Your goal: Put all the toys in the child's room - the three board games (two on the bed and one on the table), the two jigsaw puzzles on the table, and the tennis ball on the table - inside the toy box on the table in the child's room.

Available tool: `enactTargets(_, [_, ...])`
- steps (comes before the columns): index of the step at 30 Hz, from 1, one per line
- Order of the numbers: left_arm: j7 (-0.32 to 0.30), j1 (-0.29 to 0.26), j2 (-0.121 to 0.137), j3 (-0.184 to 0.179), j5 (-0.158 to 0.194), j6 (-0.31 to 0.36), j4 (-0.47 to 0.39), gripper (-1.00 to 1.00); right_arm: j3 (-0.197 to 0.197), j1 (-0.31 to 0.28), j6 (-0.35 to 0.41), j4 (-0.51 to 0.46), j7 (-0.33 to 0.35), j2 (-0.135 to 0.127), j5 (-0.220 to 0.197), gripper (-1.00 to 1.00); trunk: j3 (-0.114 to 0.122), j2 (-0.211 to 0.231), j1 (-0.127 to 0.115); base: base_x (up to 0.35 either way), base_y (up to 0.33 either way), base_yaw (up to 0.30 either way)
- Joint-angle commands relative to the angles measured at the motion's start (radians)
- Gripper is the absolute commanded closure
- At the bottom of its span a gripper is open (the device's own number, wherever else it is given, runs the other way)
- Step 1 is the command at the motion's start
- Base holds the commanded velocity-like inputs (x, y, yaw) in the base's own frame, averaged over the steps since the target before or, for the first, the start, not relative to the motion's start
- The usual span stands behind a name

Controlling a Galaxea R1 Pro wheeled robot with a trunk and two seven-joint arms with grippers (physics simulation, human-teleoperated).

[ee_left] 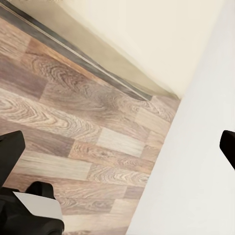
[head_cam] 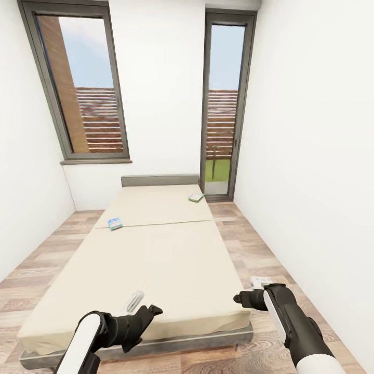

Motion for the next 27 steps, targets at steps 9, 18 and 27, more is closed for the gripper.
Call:
enactTargets(9, [0.01,-0.001,0.0,0.001,0.009,0.001,-0.004,-1.0,-0.001,-0.001,0.004,-0.001,0.004,0.0,0.001,-1.0,0.027,0.063,-0.035,0.0,0.0,0.0])
enactTargets(18, [0.01,-0.001,0.0,0.001,0.009,0.001,-0.005,-1.0,-0.001,-0.001,0.004,-0.001,0.004,0.0,0.001,-1.0,0.055,0.126,-0.069,0.0,0.0,0.0])
enactTargets(27, [0.01,0.0,0.0,0.002,0.009,0.001,-0.005,-1.0,-0.001,-0.001,0.004,-0.001,0.004,0.0,0.001,-1.0,0.084,0.189,-0.104,0.0,0.0,0.0])
